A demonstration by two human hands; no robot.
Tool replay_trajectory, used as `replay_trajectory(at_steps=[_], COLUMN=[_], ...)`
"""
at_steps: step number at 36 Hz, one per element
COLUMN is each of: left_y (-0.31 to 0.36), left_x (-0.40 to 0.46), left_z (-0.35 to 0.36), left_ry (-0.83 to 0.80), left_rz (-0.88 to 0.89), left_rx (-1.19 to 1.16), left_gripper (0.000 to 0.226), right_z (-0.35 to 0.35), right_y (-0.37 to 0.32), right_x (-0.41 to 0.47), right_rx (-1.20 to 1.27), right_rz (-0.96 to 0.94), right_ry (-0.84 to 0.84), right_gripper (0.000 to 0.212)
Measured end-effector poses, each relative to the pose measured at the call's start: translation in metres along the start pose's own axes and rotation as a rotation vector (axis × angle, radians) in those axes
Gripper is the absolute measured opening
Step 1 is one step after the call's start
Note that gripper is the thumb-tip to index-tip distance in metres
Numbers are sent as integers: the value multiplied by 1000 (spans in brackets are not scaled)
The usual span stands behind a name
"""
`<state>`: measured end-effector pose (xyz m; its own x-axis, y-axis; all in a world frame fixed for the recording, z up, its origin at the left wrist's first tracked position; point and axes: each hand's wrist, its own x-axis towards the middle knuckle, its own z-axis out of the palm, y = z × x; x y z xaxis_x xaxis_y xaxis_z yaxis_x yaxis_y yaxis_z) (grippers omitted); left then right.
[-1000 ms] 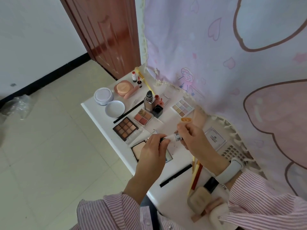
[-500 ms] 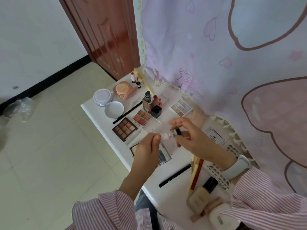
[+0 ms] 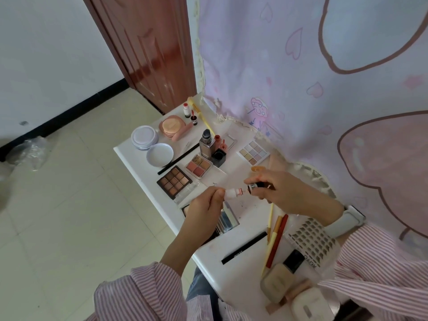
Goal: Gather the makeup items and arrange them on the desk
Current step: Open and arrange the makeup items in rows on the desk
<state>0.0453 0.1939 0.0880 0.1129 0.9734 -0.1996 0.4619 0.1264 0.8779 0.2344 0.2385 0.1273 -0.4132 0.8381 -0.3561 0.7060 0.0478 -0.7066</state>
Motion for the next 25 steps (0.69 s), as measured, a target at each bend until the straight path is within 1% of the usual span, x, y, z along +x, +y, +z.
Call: replay_trajectory(at_steps=[2, 4, 5, 8, 11, 12, 14, 16, 19, 21, 23, 25], left_y=[-2, -2, -1, 2, 6, 6, 7, 7, 5, 3, 1, -2], left_x=[1, 2, 2, 4, 6, 8, 10, 12, 15, 16, 17, 18], left_z=[-3, -7, -10, -18, -24, -25, -26, -26, -27, -29, -31, -32], left_ry=[0, 40, 74, 169, 186, 175, 159, 155, 152, 149, 149, 158], left_rz=[-33, -79, -106, -174, -255, -278, -317, -333, -318, -299, -287, -281], left_rx=[5, -58, -116, -315, -627, -718, -844, -934, -969, -967, -960, -948], left_gripper=[28, 29, 29, 29, 27, 26, 26, 24, 23, 22, 23, 23], right_z=[-6, -12, -15, -14, -5, -2, 3, 7, 11, 13, 13, 15], right_y=[3, 8, 12, 27, 38, 39, 39, 36, 33, 34, 36, 38], right_x=[-1, -1, 0, 6, 18, 23, 36, 49, 67, 76, 84, 91], right_rx=[-15, -5, 44, 277, 394, 428, 495, 560, 623, 663, 642, 606], right_rz=[12, 25, 27, 50, 93, 113, 161, 198, 205, 197, 193, 196], right_ry=[-8, 35, 82, 248, 308, 322, 347, 376, 426, 412, 385, 387], right_gripper=[26, 17, 13, 19, 15, 16, 22, 19, 15, 10, 7, 19])
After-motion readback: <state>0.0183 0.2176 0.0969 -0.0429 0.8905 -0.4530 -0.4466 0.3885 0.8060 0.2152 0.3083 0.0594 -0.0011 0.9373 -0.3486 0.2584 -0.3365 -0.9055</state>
